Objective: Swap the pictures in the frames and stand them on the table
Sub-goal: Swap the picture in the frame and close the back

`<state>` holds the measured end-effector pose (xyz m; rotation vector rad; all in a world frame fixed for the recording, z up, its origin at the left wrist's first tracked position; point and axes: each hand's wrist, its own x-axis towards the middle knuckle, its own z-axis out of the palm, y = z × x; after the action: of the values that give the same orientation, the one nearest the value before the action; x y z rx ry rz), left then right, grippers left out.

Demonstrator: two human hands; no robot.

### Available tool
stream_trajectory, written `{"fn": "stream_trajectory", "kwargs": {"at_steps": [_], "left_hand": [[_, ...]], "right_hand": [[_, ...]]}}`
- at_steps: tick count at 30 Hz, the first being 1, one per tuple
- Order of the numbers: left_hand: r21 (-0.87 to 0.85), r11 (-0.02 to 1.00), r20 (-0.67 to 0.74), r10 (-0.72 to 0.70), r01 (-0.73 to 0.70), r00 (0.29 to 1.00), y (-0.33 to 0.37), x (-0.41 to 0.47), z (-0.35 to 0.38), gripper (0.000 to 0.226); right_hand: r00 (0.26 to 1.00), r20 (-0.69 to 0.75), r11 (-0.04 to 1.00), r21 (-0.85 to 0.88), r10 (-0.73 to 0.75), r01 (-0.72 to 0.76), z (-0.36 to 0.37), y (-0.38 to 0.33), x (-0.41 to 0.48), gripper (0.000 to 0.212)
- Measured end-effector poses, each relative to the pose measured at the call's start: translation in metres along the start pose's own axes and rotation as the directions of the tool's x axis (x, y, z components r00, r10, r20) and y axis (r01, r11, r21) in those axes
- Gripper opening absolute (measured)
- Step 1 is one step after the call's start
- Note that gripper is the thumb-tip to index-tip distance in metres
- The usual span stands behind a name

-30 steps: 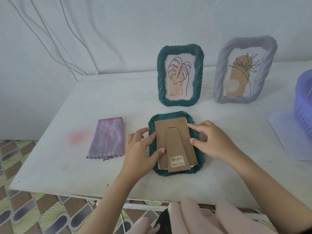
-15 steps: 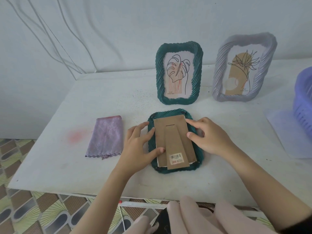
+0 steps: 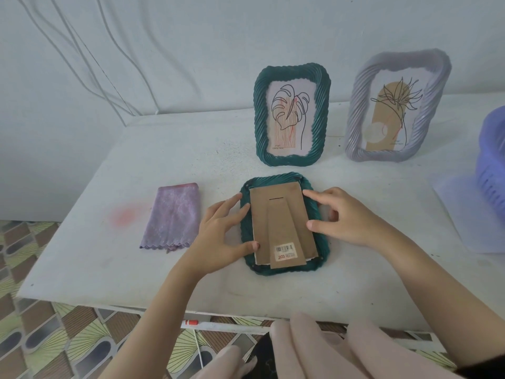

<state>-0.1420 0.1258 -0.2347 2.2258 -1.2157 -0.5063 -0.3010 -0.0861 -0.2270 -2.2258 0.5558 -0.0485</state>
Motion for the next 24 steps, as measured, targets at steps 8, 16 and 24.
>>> {"fn": "stream_trajectory", "kwargs": {"at_steps": [8, 16, 24], "left_hand": [[0.05, 0.999, 0.072, -0.014, 0.01, 0.997, 0.0004, 0.0001, -0.0071, 0.1], [0.089, 0.996, 0.062, -0.008, 0.002, 0.998, 0.0011, -0.0007, -0.0059, 0.1], [0.006, 0.999, 0.041, -0.051, 0.051, 0.998, 0.0054, -0.0016, -0.0049, 0.085]], "right_hand": [[0.993, 0.114, 0.998, 0.053, -0.03, 0.024, -0.0055, 0.0081, -0.006, 0.079], [0.995, 0.087, 0.999, -0.006, -0.042, 0.043, -0.0028, 0.0056, -0.0066, 0.083], [0.996, 0.071, 0.999, 0.007, -0.052, 0.051, -0.0024, 0.0092, -0.0063, 0.068]]}}
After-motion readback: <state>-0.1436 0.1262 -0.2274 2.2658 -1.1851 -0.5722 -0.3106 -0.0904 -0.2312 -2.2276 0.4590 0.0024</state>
